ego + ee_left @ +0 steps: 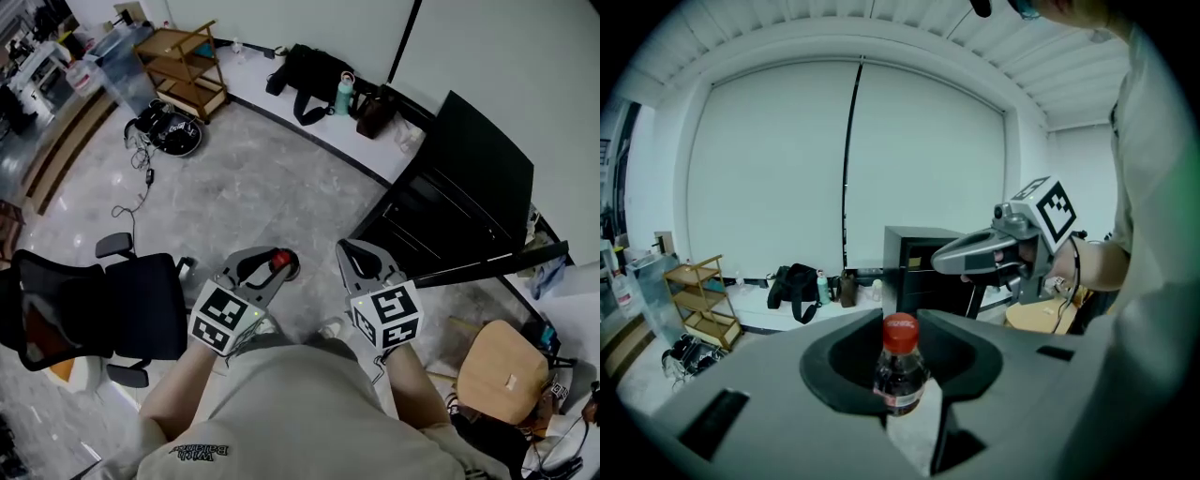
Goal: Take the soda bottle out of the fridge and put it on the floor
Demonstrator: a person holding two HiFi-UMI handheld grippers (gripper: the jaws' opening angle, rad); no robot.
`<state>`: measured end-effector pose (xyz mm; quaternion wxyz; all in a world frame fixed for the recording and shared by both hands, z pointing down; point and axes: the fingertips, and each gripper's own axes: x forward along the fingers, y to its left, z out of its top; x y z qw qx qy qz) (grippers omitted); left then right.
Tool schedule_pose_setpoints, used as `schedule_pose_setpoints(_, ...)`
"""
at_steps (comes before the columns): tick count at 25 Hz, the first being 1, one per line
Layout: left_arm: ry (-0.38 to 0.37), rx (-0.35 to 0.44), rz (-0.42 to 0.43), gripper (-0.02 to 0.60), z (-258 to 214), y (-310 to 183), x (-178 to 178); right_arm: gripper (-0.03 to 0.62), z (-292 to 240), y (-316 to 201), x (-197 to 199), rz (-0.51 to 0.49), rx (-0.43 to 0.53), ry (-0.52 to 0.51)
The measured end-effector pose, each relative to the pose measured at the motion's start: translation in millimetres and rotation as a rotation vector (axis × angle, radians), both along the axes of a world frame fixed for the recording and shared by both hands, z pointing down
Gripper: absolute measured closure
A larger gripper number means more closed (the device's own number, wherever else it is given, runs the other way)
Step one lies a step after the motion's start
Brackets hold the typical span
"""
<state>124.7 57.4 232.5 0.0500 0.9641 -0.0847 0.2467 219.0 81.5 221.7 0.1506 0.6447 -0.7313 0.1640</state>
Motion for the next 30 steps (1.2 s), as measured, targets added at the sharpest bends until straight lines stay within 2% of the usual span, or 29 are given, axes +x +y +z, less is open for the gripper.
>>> schedule_pose_setpoints(7, -0.043, 0.002, -0.073, 0.471, 19, -42, -63, 0.597, 16, -42, -57, -0.05, -0.027, -0.004)
schedule_pose_setpoints(11, -0.049, -0.004, -0.118, 0.471, 28, -60, -87, 0.597, 22, -56, -80, -0.089, -0.046, -0.004)
schedule_pose_setpoints(21, -0.058, -0.03, -0.25, 0.471, 55, -113, -120, 0.597, 49, -97, -106, -0.187, -0.096, -0.005)
schedule_pose_setpoints(30, -0.098, -0.047, -0.388, 0.471, 107, -172, -145, 0.597, 92, -145, -125, -0.304, -0.157, 0.008)
